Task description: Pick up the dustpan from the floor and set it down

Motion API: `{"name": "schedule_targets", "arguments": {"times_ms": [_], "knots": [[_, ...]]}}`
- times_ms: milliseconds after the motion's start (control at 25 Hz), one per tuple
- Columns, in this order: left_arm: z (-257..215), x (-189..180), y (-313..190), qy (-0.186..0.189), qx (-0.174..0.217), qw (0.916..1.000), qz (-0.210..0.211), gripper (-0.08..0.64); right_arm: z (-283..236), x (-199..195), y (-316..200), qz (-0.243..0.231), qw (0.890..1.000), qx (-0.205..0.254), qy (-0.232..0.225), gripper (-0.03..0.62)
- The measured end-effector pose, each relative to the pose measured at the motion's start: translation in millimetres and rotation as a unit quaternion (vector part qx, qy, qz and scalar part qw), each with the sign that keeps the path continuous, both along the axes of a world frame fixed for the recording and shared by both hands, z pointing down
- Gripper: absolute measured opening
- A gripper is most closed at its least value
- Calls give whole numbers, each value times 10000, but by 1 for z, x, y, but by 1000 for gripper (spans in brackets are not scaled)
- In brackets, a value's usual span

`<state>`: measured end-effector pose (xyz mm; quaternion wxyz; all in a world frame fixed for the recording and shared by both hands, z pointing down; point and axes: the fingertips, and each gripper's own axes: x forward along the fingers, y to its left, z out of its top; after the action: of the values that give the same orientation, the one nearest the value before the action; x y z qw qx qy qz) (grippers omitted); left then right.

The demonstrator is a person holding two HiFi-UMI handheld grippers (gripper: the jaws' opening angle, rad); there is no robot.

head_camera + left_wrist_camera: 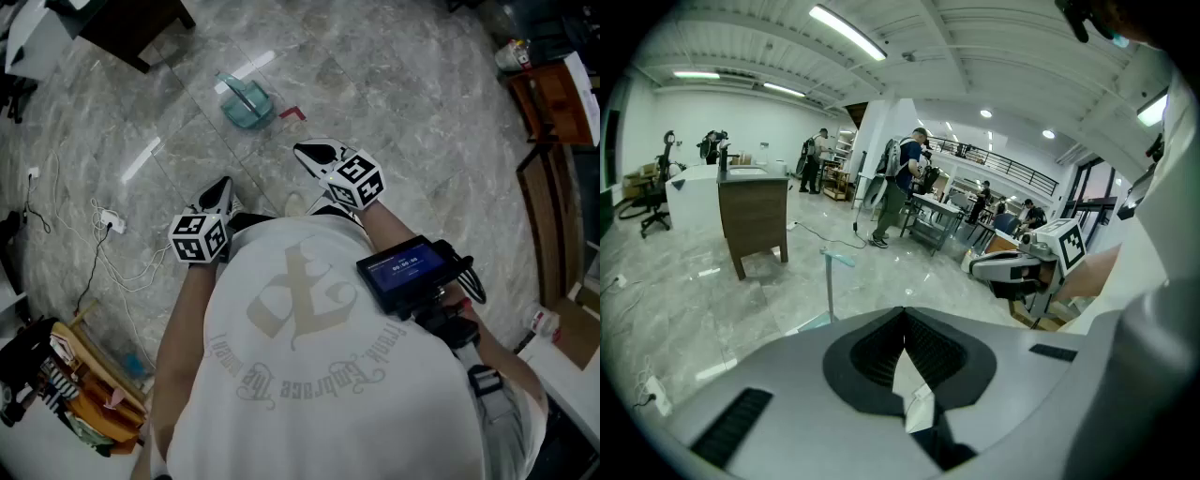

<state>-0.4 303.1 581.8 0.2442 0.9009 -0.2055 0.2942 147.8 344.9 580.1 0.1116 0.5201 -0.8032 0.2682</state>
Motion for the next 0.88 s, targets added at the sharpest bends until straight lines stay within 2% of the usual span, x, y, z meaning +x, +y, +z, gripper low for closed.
{"name": "schedule_targets", "arguments": {"times_ms": [120,280,440,600,880], "knots": [[0,1,2,-10,58,10000,44,12,1,1,1,-27,10000,53,19,17],[-2,-2,1,-43,129,9999,42,12,-10,11,-3,165,9992,362,-66,17],[-5,-8,0,-72,157,9998,-54,12,-13,16,-8,187,9990,397,77,17],[-3,-7,-2,-90,102,9999,-81,12,-12,15,-9,220,9992,327,49,17],[-2,6,-5,-127,51,9997,219,12,10,25,4,546,9984,-64,-100,17]]}}
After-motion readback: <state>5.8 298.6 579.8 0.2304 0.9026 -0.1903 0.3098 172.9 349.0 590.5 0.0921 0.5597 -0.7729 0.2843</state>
